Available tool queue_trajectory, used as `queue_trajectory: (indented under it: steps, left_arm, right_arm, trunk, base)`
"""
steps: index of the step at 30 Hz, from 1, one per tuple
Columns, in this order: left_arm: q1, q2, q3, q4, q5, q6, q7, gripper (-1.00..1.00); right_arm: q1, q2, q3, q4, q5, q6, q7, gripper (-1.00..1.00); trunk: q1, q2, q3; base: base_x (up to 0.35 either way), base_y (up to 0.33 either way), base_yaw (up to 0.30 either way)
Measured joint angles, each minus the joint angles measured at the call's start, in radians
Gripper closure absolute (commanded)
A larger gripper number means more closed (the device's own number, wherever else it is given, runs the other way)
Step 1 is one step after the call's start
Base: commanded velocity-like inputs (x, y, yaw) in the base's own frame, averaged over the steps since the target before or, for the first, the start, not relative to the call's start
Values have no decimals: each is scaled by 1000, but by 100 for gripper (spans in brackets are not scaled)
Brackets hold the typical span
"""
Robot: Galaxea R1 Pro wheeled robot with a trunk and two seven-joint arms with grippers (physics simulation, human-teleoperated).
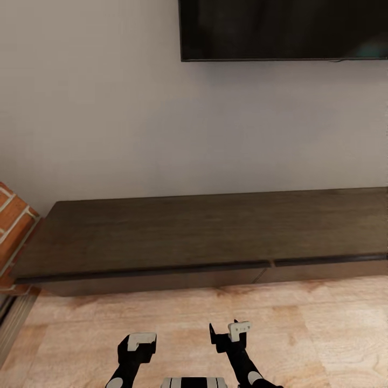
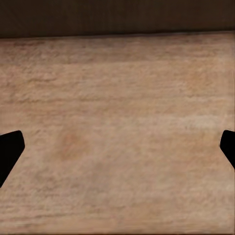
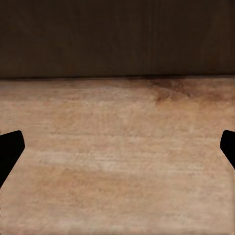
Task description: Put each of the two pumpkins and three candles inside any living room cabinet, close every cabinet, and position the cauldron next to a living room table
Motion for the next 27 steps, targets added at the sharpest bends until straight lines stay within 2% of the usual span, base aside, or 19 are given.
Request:
queue_trajectory:
  steps: [3,7,9,13,16,18,19,23,27]
  left_arm:
    - [0,-8,0,3,2,7,-2,-100]
    - [0,-2,3,8,4,33,3,-100]
    - [0,1,5,11,6,82,5,-100]
    - [0,18,39,17,9,277,5,-100]
    - [2,31,74,25,11,320,5,-100]
    - [3,35,102,61,12,330,5,-100]
    - [3,37,159,163,11,307,-2,-100]
    - [4,33,170,213,7,293,-13,-100]
    - [5,21,170,243,4,287,-16,-100]
  right_arm:
    - [0,-1,1,6,0,1,1,-100]
    - [0,-1,5,12,2,3,1,-100]
    - [0,-1,5,13,1,3,1,-100]
    - [3,4,8,19,2,3,2,-100]
    - [6,8,9,19,3,3,3,-100]
    - [8,9,9,20,3,3,3,-100]
    - [9,9,8,20,-1,6,2,-100]
    - [12,5,7,43,-4,8,-6,-100]
    - [14,2,7,71,-5,13,-51,-100]
  trunk:
    - [-11,21,9]
    - [-27,49,22]
    - [-34,63,28]
    - [-50,91,41]
    - [-61,112,50]
    - [-69,126,56]
    - [-73,133,59]
    - [-88,161,72]
    - [-103,189,84]
  base:
    - [-1,0,0]
    - [0,0,0]
    - [0,0,0]
    - [0,0,0]
    - [0,0,0]
    - [0,0,0]
    - [0,0,0]
    - [0,0,144]
    - [0,0,268]
